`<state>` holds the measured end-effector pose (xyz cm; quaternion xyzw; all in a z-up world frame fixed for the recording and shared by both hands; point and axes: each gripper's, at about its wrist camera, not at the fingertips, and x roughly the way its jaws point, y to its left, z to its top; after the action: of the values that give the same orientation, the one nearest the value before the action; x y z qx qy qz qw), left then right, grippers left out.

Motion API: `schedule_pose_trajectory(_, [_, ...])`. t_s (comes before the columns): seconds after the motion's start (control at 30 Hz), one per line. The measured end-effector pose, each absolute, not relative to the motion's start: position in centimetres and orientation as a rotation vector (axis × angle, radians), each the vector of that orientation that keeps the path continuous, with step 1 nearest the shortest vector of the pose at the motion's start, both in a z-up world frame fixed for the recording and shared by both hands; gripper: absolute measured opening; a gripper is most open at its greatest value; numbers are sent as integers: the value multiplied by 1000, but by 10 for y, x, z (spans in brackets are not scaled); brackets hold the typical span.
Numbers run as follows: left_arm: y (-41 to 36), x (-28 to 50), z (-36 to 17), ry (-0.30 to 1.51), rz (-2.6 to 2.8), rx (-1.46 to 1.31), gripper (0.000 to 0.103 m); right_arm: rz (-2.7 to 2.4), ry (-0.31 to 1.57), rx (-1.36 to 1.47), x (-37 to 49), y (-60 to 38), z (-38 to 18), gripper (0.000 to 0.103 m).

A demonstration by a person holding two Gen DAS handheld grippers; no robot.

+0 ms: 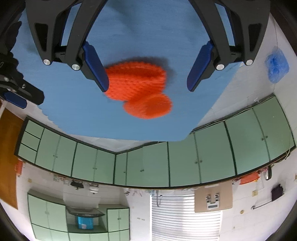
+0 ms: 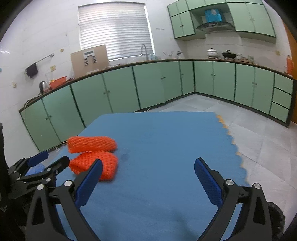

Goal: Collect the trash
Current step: 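Return both grippers to the table above the orange foam nets, then grasp one orange foam net with the right gripper while the left approaches the other net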

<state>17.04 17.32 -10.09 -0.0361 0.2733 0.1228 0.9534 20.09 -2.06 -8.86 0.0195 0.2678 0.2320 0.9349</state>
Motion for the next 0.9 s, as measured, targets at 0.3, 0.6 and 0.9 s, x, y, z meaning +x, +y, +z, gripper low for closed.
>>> schedule_pose_trajectory(0.3, [217, 171, -110, 549, 295, -119, 83, 511, 571, 14, 220, 26, -99, 94])
schedule_pose_trajectory(0.6, [250, 174, -115, 552, 334, -144, 83, 539, 653, -18, 231, 61, -117, 88])
schedule_pose_trajectory(0.9, [261, 172, -117, 555, 355, -178, 83, 595, 782, -67, 243, 92, -138, 58])
